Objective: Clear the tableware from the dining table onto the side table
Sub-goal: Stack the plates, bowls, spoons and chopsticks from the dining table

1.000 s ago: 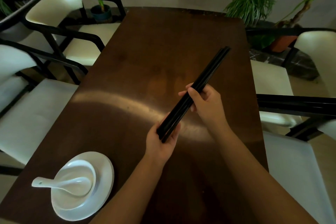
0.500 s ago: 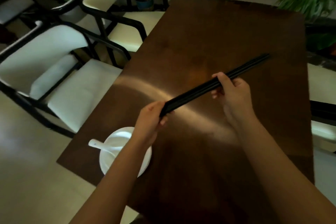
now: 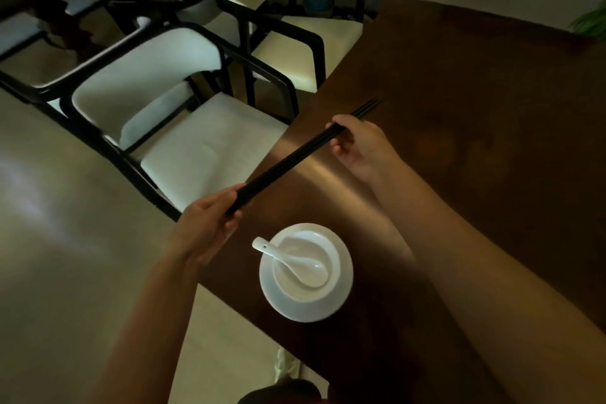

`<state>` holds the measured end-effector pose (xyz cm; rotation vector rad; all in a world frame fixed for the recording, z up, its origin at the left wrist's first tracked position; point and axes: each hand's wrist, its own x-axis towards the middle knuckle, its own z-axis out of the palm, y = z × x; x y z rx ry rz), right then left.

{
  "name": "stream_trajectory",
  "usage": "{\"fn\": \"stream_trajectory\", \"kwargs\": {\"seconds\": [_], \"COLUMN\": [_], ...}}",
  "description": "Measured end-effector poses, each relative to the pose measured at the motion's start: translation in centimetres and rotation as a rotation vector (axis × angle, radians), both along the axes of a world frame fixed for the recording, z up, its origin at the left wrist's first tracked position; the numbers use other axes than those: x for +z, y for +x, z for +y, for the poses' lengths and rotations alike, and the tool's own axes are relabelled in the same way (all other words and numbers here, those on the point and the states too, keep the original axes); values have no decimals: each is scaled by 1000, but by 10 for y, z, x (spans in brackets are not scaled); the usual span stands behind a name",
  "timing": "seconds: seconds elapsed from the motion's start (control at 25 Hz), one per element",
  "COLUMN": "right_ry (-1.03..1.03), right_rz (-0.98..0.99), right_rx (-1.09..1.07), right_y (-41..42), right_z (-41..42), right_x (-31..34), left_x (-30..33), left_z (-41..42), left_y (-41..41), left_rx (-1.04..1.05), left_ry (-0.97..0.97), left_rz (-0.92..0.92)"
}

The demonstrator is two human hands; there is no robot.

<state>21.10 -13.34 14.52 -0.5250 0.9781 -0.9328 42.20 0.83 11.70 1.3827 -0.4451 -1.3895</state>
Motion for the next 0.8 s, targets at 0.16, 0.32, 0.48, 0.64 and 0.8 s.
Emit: {"fn": "stream_trajectory", "kwargs": {"seconds": [0.16, 0.32, 0.48, 0.64, 0.8], "right_ry": [137, 293, 380, 403, 353], "right_rz": [151, 275, 425, 549, 546], "right_rx": [21, 27, 116, 152, 130], "right_y": [26, 36, 31, 22, 17], "right_z": [-14, -17, -4, 8, 13], "right_x": [-41, -90, -124, -140, -146], "left_x": [-39, -85, -116, -126, -127], "left_z": [13, 28, 53, 74, 83], "left_y": [36, 45, 29, 20, 18], "left_rx": [15, 0, 29, -39, -70], "left_ry": [95, 224, 364, 468, 481], "left_rz": [67, 98, 188, 196, 232]}}
